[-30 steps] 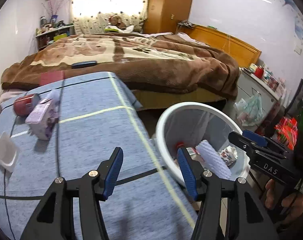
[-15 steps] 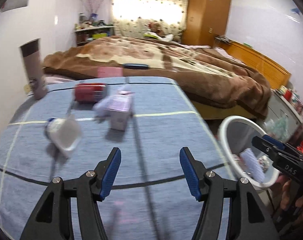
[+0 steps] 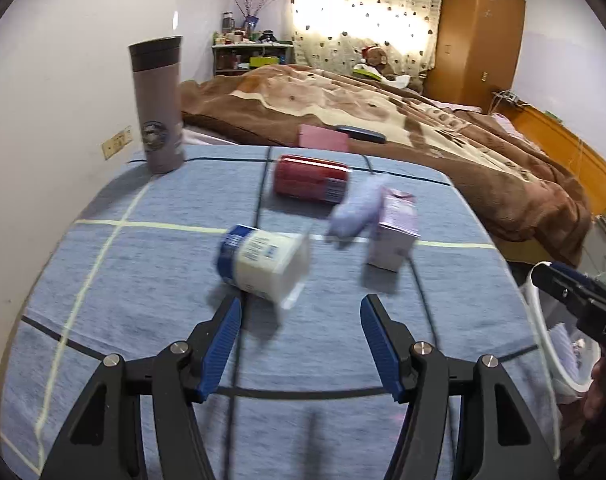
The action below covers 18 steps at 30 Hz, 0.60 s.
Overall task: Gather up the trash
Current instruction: 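Move both open tools back toward the juice box and yogurt cup, then grasp the purple juice box with the right tool while the left tool grasps the white yogurt cup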
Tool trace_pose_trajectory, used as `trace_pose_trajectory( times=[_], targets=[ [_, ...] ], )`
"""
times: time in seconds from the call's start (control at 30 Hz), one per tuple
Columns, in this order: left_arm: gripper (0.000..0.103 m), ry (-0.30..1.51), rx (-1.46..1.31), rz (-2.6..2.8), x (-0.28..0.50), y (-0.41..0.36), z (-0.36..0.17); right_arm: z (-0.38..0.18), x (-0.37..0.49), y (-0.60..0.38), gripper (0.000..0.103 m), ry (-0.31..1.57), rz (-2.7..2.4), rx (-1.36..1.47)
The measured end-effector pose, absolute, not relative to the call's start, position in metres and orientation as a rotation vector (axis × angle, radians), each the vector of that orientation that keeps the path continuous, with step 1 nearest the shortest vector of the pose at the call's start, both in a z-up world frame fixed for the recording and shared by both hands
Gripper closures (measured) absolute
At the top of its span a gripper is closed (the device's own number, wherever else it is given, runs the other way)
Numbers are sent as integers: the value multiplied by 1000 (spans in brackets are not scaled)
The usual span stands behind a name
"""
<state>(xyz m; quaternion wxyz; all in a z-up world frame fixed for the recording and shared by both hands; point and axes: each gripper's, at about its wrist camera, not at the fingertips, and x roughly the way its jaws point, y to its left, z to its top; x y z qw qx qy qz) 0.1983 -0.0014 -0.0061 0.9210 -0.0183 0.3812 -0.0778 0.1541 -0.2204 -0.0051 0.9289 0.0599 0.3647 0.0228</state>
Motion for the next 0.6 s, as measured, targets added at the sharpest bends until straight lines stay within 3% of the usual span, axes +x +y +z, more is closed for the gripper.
trace_pose_trajectory(
  times=[0.6],
  targets=[
    [38,863,-29,-137,239,38,-36,-28,236,-152,45,839,113,169]
  ],
)
